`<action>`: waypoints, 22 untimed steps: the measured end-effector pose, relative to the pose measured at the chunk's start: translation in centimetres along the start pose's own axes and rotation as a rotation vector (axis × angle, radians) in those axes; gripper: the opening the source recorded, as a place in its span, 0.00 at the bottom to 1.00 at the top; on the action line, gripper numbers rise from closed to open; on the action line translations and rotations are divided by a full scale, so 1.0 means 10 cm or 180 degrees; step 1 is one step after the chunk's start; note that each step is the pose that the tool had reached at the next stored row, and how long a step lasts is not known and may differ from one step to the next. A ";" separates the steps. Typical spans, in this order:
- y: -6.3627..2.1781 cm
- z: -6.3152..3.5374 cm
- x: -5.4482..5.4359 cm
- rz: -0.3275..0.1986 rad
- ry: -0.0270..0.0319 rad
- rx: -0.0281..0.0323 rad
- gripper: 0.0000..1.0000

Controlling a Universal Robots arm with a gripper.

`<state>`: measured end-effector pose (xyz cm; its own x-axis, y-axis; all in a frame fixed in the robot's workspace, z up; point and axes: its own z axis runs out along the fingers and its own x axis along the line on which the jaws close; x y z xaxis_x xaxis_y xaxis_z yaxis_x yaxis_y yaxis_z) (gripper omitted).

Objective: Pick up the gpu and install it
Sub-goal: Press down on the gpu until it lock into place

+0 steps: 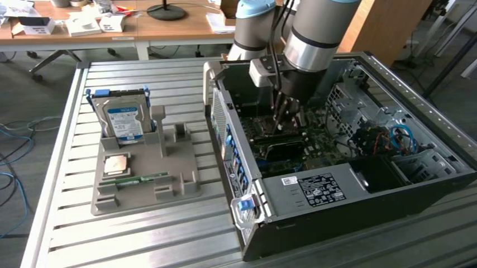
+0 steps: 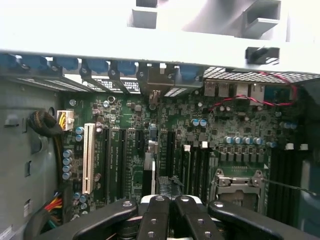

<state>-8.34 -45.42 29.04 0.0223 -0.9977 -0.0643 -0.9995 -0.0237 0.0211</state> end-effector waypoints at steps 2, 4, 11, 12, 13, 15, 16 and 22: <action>0.000 -0.014 0.00 0.0000 -0.0004 0.0000 0.11; 0.000 -0.014 0.00 0.0000 -0.0005 0.0000 0.11; -0.019 -0.016 0.00 0.0000 -0.0009 0.0000 0.11; -0.019 -0.016 0.01 0.0000 -0.0011 0.0000 0.11; -0.019 -0.016 0.01 0.0000 -0.0012 0.0000 0.11; -0.022 -0.016 0.01 0.0000 -0.0014 0.0000 0.11; -0.027 -0.016 0.01 -0.0001 -0.0015 0.0000 0.11; -0.045 -0.017 0.01 0.0000 -0.0018 0.0000 0.11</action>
<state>-7.88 -45.53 29.19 0.0222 -0.9973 -0.0700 -0.9995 -0.0237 0.0209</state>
